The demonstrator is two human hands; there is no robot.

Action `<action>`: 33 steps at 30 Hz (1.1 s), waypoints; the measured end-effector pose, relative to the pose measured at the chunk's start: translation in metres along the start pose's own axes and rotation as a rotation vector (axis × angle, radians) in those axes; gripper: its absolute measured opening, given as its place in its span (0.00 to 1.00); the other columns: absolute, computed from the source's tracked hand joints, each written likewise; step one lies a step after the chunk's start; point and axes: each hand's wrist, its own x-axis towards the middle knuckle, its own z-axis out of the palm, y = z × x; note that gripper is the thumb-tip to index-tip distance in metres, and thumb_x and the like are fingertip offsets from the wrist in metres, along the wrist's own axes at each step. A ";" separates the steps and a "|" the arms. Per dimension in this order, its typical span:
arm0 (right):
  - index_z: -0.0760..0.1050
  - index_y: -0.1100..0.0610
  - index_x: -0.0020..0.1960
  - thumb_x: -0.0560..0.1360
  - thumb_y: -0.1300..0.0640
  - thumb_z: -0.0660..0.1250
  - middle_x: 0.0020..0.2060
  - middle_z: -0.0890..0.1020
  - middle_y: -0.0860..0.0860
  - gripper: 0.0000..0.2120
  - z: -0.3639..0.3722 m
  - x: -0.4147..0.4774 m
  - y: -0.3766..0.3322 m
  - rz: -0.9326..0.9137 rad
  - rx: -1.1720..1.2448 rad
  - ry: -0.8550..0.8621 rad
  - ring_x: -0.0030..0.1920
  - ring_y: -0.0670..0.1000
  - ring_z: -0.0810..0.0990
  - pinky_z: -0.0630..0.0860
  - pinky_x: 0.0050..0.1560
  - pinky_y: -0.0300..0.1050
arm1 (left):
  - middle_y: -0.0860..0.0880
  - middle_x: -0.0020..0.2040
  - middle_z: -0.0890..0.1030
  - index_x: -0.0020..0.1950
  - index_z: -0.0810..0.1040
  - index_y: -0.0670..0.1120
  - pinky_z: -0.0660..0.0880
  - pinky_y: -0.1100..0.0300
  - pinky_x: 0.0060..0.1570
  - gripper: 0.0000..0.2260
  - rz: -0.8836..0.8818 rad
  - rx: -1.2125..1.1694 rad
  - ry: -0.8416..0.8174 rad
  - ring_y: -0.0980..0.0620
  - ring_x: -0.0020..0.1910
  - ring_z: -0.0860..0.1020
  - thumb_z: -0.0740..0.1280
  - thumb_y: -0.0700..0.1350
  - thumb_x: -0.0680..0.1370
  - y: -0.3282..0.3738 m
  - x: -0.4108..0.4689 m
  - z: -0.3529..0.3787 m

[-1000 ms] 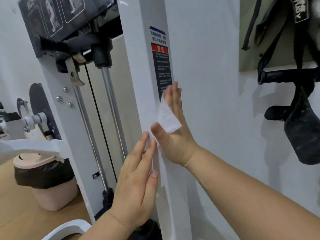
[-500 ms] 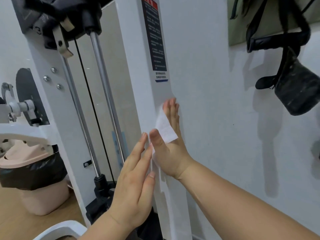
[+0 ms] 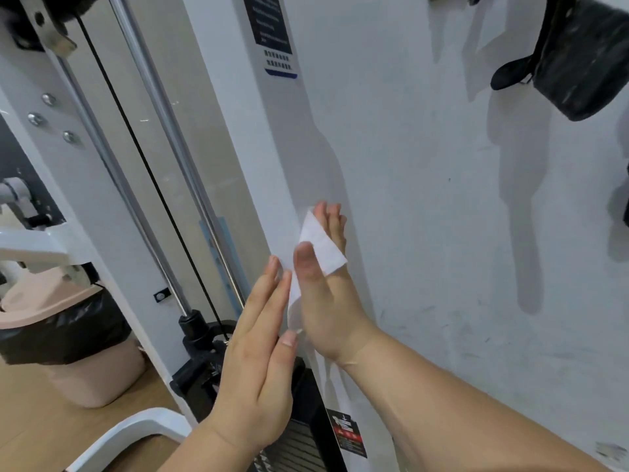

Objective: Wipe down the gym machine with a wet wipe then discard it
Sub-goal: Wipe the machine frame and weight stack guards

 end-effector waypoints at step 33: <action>0.39 0.52 0.83 0.84 0.41 0.44 0.83 0.39 0.49 0.32 0.007 -0.008 0.057 -0.208 -0.362 0.158 0.82 0.45 0.35 0.38 0.82 0.49 | 0.50 0.84 0.54 0.82 0.57 0.44 0.56 0.34 0.77 0.26 -0.025 0.158 -0.072 0.52 0.83 0.52 0.52 0.50 0.84 -0.006 -0.030 0.012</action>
